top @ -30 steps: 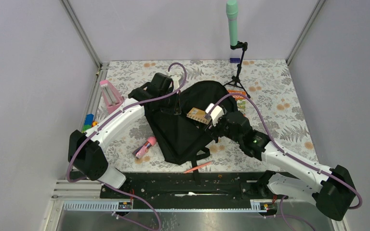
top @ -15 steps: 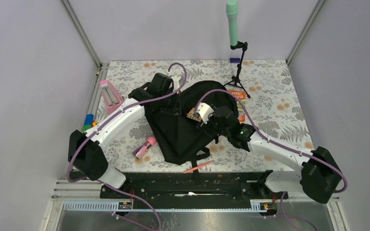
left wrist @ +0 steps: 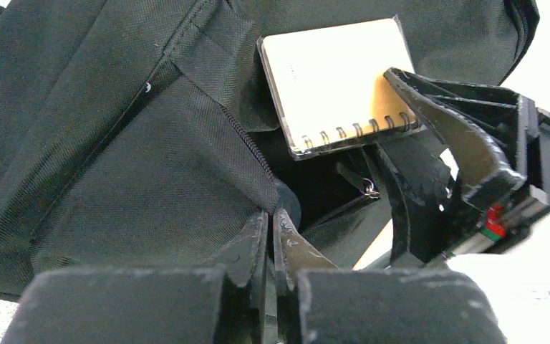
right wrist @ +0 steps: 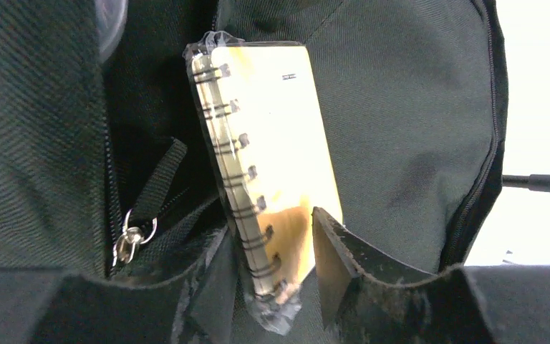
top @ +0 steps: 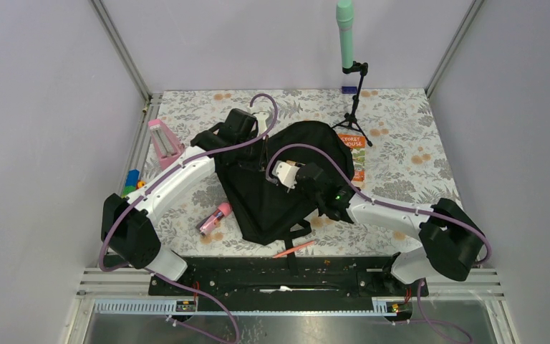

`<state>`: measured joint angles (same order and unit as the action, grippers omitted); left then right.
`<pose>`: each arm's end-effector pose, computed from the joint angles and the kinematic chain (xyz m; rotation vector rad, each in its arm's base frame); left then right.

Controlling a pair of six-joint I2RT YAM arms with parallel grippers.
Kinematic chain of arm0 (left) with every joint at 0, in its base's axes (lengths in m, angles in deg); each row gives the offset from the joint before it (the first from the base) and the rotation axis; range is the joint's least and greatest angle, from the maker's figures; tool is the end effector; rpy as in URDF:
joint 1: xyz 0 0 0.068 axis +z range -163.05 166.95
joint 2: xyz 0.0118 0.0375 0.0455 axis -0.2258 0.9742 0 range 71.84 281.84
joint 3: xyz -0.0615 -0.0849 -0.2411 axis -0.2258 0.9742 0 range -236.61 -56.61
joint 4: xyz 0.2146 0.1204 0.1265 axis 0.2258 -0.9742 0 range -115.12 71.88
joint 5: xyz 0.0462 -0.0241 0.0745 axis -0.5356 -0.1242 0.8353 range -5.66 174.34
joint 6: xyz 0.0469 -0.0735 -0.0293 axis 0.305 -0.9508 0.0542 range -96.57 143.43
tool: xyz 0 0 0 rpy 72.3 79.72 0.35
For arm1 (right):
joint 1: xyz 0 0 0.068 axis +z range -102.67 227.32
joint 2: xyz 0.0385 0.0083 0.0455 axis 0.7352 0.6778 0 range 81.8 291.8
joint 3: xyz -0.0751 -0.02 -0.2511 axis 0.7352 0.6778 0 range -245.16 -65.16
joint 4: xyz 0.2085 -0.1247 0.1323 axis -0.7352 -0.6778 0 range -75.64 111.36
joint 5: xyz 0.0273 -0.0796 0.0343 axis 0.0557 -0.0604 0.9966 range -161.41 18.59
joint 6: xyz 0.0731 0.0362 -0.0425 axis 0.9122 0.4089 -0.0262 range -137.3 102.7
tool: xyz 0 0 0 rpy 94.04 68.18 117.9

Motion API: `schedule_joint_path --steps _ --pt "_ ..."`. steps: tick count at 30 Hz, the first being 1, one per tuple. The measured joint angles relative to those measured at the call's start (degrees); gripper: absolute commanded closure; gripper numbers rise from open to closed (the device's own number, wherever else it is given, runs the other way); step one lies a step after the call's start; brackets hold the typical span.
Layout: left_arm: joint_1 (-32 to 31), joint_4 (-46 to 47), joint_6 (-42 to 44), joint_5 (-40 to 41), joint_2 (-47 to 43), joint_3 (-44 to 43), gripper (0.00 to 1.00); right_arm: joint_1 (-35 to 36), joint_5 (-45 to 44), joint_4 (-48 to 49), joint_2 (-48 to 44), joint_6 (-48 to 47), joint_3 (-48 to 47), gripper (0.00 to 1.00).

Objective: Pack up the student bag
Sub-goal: Place the stationery in the student bag.

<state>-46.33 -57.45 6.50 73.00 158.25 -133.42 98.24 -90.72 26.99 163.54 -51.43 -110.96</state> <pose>0.3033 -0.2185 0.2655 0.4482 2.4637 -0.6227 0.2490 0.2633 0.1833 -1.2453 1.6558 -0.1742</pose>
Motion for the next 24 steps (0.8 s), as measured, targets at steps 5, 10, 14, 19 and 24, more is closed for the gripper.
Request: schedule_joint_path --steps 5,10,14,19,24 --pt "0.13 0.07 0.0 0.0 0.0 0.0 1.0 0.11 -4.22 0.52 2.36 -2.69 0.02 0.84" --pt "0.17 0.07 0.0 0.0 0.02 0.0 1.0 0.15 -6.69 1.42 2.64 -2.84 0.0 1.0" --pt "0.17 0.07 0.0 0.0 0.0 0.0 1.0 0.15 -7.82 1.05 1.42 -0.74 0.02 1.0" --pt "0.17 0.02 0.0 0.0 0.02 0.0 1.0 0.04 -9.84 -1.9 -6.51 6.47 -0.02 1.0" --pt "0.17 0.04 -0.02 0.04 0.0 0.0 1.0 -2.21 -5.27 -9.4 -14.75 19.41 -3.69 1.0"
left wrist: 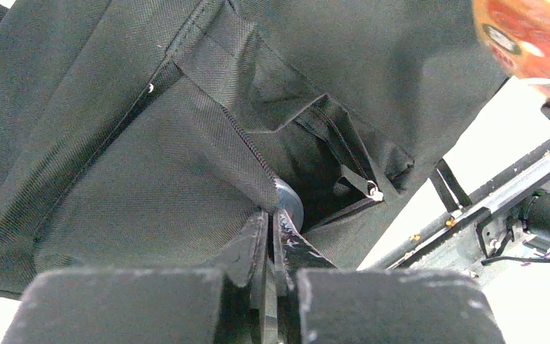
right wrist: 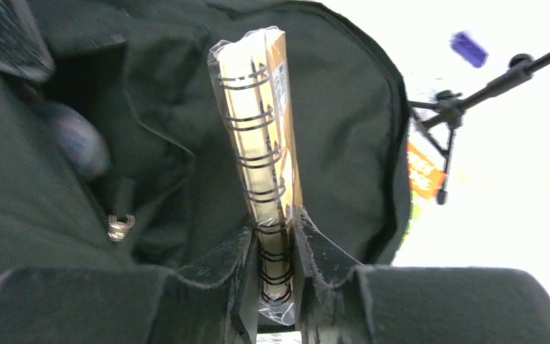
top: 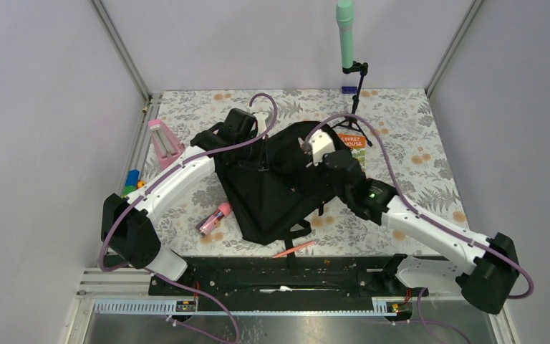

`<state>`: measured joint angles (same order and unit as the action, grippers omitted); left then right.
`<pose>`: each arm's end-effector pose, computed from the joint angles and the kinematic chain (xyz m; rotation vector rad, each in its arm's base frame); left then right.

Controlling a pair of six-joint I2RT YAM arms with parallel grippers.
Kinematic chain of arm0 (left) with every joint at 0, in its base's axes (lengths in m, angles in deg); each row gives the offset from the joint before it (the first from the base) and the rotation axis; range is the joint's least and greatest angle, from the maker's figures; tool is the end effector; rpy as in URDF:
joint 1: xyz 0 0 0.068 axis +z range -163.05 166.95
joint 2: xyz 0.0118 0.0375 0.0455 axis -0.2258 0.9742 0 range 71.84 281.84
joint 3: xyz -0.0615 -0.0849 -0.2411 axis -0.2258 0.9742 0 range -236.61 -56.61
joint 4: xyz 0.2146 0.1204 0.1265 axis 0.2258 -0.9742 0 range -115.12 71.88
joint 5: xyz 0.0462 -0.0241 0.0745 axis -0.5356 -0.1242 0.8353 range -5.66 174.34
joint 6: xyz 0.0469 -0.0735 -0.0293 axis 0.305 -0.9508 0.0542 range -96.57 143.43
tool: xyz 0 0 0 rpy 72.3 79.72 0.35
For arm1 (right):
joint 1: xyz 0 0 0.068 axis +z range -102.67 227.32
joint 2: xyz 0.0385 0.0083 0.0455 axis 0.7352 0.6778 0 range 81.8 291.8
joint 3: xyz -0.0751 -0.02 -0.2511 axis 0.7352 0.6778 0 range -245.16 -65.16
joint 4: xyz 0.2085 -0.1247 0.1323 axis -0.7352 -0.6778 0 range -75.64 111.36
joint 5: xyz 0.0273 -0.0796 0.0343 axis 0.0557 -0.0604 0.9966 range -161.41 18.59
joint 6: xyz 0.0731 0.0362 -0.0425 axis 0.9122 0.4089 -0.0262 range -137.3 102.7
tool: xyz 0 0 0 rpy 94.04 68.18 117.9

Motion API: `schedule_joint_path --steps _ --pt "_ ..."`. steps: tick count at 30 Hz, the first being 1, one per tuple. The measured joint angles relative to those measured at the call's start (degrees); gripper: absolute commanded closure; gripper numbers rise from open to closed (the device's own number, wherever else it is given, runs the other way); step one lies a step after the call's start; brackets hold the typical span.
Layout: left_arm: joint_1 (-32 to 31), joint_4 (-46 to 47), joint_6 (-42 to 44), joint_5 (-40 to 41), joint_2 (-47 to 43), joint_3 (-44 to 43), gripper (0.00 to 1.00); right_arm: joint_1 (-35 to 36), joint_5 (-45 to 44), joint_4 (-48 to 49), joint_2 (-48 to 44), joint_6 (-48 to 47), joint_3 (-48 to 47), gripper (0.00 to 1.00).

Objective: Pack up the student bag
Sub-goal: Place the stationery in the student bag.

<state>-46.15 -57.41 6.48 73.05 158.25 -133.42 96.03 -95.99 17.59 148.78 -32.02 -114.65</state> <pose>0.3041 -0.2175 0.2656 0.4434 2.4633 -0.6207 0.2415 0.2229 0.2718 -0.7523 1.7521 -0.0158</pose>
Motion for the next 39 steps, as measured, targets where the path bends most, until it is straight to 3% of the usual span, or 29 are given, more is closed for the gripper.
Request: schedule_joint_path --steps 5,10,18,28,39 --pt "0.0 0.0 -0.02 0.15 0.0 0.0 1.0 -5.84 14.01 -1.7 -3.74 15.98 -1.88 1.0" --pt "0.0 0.0 -0.66 0.39 0.0 -0.11 1.0 -10.82 29.64 -0.22 -1.2 29.68 -1.88 1.0" --pt "0.0 0.35 -2.54 0.59 0.0 -0.46 1.0 -12.72 46.25 7.65 6.1 42.75 -1.88 1.0" --pt "0.07 0.39 -2.8 1.05 -0.04 -0.42 1.0 -16.63 54.27 9.25 10.21 46.66 -1.97 1.0" --pt "0.11 0.72 -2.75 1.09 -0.24 -0.28 1.0 -19.91 54.18 9.49 9.35 46.51 -1.44 1.0"
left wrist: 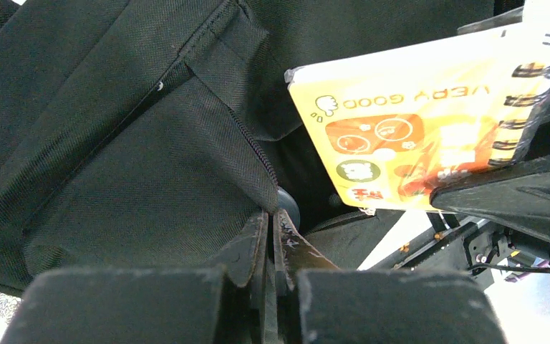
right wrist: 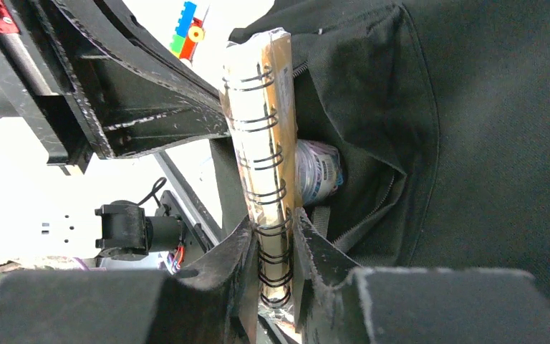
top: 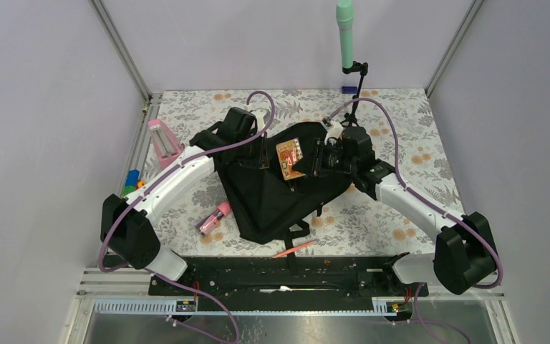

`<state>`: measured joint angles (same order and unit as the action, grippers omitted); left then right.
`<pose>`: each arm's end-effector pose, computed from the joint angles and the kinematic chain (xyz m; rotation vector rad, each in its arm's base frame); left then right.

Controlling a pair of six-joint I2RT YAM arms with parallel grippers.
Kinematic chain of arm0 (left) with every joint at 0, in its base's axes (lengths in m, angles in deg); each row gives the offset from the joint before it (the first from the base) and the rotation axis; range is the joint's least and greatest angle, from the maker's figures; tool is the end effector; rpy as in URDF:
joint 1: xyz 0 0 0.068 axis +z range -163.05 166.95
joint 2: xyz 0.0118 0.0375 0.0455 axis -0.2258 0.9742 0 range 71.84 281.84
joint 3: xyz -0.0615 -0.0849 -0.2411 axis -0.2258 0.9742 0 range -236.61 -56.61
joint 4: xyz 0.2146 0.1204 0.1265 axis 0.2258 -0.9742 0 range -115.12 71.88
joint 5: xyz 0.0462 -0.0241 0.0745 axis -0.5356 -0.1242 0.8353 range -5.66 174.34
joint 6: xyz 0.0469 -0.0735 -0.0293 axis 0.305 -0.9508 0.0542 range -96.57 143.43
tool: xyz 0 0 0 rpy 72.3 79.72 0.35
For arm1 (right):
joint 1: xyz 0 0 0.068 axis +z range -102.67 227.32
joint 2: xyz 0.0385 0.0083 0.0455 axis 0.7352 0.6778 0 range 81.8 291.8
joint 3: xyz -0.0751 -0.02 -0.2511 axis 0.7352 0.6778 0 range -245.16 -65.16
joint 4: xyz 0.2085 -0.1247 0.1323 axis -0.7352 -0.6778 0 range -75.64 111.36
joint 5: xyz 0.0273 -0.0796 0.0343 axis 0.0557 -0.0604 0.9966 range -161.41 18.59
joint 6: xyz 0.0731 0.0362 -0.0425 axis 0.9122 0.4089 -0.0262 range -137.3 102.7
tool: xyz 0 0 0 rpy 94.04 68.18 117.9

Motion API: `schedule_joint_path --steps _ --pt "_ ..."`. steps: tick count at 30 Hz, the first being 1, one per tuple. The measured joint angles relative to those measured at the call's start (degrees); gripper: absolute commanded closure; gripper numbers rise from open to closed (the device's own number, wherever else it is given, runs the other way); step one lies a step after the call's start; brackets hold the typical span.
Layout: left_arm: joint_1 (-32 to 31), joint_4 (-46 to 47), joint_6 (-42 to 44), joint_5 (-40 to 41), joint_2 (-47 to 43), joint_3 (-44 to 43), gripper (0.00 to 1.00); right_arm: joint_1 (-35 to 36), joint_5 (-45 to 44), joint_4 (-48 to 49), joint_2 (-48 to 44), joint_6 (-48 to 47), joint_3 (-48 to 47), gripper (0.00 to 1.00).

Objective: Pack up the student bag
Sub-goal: Place the stationery in the student bag.

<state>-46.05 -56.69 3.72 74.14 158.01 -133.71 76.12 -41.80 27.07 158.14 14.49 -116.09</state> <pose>0.3066 -0.2165 0.2700 0.3728 2.4563 -0.6256 0.2949 0.2087 0.2531 -0.3236 2.0322 1.1804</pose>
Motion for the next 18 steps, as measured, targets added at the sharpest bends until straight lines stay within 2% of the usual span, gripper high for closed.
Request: schedule_joint_path --steps 9,18 --pt "0.04 0.13 0.02 -0.02 0.0 0.0 1.0 -0.11 2.12 5.33 2.54 1.53 0.02 1.0" --pt "0.13 0.28 0.0 -0.04 -0.33 0.37 1.0 -0.11 6.91 2.32 4.63 -0.52 1.09 1.0"
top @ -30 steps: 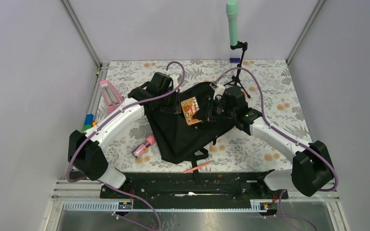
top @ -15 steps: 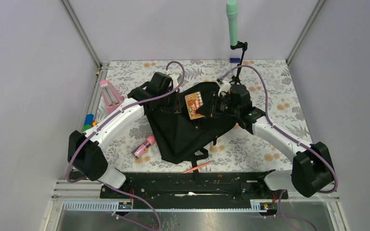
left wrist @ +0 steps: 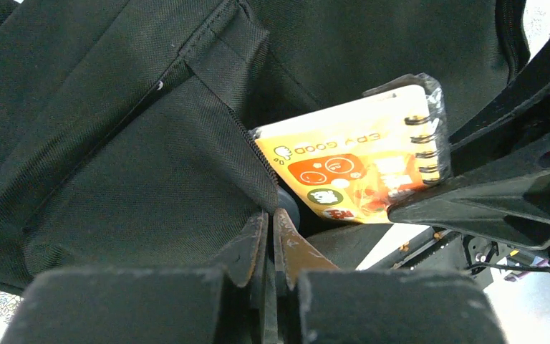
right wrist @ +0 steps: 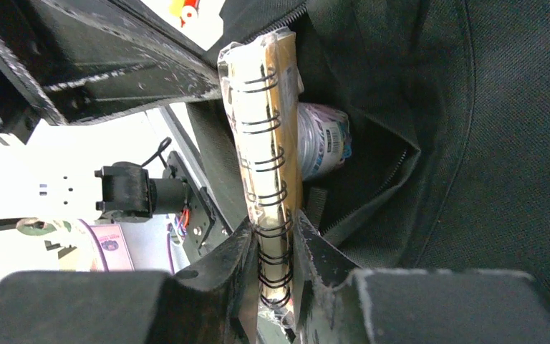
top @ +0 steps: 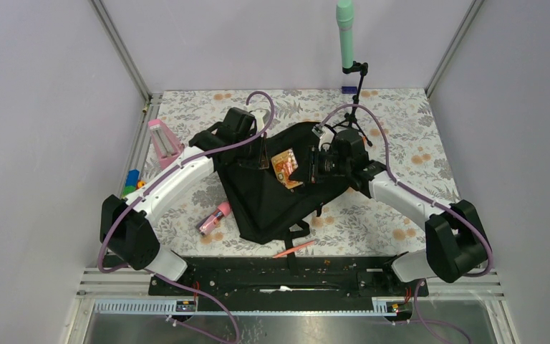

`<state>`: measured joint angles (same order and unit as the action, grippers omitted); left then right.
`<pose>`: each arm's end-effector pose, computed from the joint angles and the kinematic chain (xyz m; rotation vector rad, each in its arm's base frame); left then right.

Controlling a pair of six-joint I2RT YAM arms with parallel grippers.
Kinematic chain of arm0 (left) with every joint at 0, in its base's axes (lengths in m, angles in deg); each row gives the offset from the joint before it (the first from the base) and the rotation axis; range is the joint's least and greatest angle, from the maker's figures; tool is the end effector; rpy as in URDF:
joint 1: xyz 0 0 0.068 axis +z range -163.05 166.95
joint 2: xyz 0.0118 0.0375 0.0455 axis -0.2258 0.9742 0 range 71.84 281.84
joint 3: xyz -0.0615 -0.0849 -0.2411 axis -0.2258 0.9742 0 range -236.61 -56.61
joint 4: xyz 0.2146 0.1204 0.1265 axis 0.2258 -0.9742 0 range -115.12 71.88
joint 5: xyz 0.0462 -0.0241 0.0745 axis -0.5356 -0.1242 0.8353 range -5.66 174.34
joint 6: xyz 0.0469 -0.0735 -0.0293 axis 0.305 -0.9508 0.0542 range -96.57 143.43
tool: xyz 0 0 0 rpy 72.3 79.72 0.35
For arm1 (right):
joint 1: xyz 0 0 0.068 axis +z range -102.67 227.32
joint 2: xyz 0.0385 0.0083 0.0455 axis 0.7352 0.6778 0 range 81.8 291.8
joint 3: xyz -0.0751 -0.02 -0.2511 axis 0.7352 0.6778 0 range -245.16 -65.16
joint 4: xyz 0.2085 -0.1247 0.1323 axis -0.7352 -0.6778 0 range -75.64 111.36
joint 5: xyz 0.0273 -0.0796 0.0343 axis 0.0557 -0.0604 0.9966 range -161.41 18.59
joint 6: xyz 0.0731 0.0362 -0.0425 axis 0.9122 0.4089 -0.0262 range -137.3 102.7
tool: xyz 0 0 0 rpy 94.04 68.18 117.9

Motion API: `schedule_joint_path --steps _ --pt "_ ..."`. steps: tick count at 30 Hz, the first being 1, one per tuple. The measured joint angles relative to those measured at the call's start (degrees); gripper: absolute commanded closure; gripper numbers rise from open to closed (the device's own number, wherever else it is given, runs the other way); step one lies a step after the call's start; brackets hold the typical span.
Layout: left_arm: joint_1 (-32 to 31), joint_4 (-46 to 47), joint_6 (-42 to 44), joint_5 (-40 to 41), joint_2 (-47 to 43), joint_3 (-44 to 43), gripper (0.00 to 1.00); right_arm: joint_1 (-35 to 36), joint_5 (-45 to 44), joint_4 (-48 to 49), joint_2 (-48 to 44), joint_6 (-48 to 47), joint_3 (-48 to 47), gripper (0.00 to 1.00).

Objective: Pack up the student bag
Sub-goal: Place the stationery in the student bag.

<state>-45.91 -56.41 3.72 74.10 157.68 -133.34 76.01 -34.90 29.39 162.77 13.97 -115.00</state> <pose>0.3063 -0.2153 0.2702 0.3700 2.4522 -0.6270 0.2956 0.2178 0.2254 -0.4062 2.0893 1.2808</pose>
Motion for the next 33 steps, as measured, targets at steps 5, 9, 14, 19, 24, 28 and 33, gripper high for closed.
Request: schedule_joint_path --steps 5,9,14,19,24,28,33 --pt "0.0 -0.02 0.0 -0.2 0.0 0.2 1.0 -0.2 2.03 -3.21 1.09 -2.73 -0.2 1.0" --pt "0.0 -0.24 0.0 -0.31 0.0 0.37 1.0 -0.26 4.57 -4.59 2.73 -4.02 -1.51 1.0" --pt "0.02 -0.24 0.0 -0.33 0.0 0.37 1.0 -0.37 7.85 -4.22 5.18 -4.2 -2.71 1.0" --pt "0.09 -0.26 0.0 -0.48 0.0 0.37 1.0 -0.37 10.93 -2.34 7.52 -2.91 -3.13 1.0" --pt "0.33 -0.26 0.0 -0.63 0.0 0.37 1.0 0.37 11.67 -2.23 10.8 -2.73 -4.96 1.0" --pt "0.42 -0.24 0.0 -0.7 0.0 0.37 1.0 2.14 9.92 -3.41 13.18 -3.48 -6.95 0.97" --pt "0.63 -0.22 0.0 -0.76 0.0 0.39 1.0 4.66 6.19 -3.69 14.97 -4.07 -8.2 0.71"
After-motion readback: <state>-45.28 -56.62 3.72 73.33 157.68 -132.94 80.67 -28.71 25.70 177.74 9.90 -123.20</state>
